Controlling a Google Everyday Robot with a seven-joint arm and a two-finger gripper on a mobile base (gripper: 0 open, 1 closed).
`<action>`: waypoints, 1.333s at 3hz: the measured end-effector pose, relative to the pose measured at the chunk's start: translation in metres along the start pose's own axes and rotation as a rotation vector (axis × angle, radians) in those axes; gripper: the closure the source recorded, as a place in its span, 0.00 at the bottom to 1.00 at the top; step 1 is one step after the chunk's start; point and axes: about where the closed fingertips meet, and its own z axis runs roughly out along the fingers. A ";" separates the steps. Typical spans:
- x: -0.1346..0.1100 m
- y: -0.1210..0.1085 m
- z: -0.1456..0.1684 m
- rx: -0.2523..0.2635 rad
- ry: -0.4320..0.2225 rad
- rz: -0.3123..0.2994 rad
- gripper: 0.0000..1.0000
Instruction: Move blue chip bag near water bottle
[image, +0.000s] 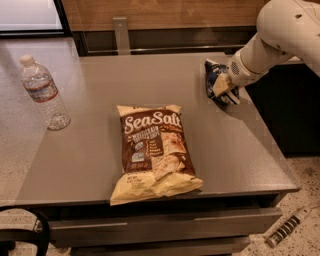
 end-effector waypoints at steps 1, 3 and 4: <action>-0.006 -0.002 -0.062 0.024 -0.109 -0.089 1.00; -0.026 0.008 -0.164 0.023 -0.306 -0.230 1.00; -0.025 0.034 -0.176 -0.040 -0.327 -0.294 1.00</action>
Offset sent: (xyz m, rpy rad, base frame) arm -0.0493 -0.0566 0.1933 -0.0145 -0.4321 0.1098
